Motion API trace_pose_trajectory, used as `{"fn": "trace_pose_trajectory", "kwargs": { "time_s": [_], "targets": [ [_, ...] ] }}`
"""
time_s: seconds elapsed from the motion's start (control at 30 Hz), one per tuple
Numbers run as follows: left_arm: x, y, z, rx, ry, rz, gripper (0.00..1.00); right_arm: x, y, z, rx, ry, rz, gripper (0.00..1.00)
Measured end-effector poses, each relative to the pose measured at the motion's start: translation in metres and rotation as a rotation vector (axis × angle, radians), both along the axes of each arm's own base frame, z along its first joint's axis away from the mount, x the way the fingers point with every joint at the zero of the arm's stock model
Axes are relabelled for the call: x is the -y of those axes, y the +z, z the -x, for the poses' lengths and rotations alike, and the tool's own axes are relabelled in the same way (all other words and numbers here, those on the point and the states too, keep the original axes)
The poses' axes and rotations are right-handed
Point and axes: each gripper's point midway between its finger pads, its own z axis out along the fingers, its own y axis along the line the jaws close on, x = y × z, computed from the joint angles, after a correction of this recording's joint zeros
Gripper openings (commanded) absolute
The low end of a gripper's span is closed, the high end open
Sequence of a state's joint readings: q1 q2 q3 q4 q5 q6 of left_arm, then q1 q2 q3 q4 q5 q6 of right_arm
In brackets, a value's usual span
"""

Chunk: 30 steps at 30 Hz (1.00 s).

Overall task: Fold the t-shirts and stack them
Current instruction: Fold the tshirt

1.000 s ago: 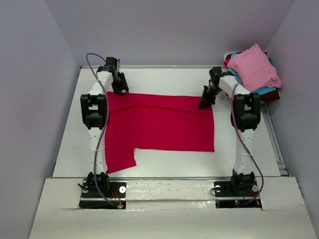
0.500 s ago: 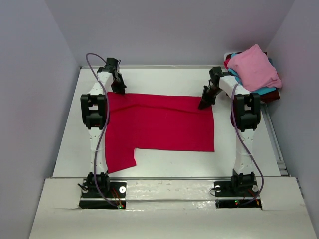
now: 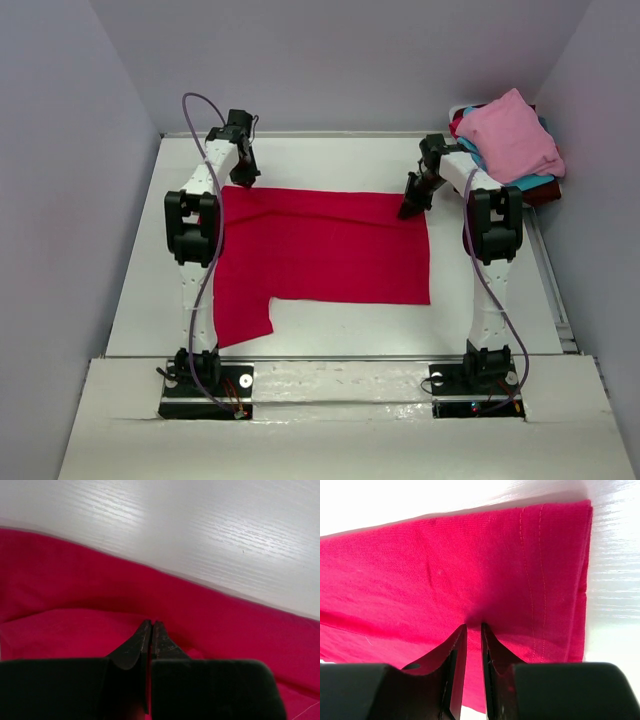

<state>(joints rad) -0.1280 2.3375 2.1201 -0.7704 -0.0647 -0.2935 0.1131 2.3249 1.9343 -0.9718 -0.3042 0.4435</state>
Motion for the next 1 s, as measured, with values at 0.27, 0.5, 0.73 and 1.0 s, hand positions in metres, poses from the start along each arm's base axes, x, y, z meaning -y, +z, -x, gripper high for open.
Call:
{"fn": "trace_pose_trajectory", "kwargs": {
  "time_s": [0.27,0.5,0.73,1.0],
  "targets": [
    [0.005,0.027,0.024,0.008,0.007,-0.050,0.06,-0.002,0.001,0.000,0.000,0.004,-0.010,0.23],
    [0.017,0.018,0.064,-0.060,0.014,-0.055,0.06,-0.003,0.001,0.001,-0.001,0.007,-0.020,0.24],
    [0.043,0.007,0.108,-0.118,-0.001,-0.041,0.06,-0.006,0.003,0.001,-0.003,0.011,-0.035,0.23],
    [0.061,0.003,0.142,-0.137,0.013,-0.009,0.06,-0.007,0.003,0.002,-0.003,0.016,-0.043,0.23]
  ]
}}
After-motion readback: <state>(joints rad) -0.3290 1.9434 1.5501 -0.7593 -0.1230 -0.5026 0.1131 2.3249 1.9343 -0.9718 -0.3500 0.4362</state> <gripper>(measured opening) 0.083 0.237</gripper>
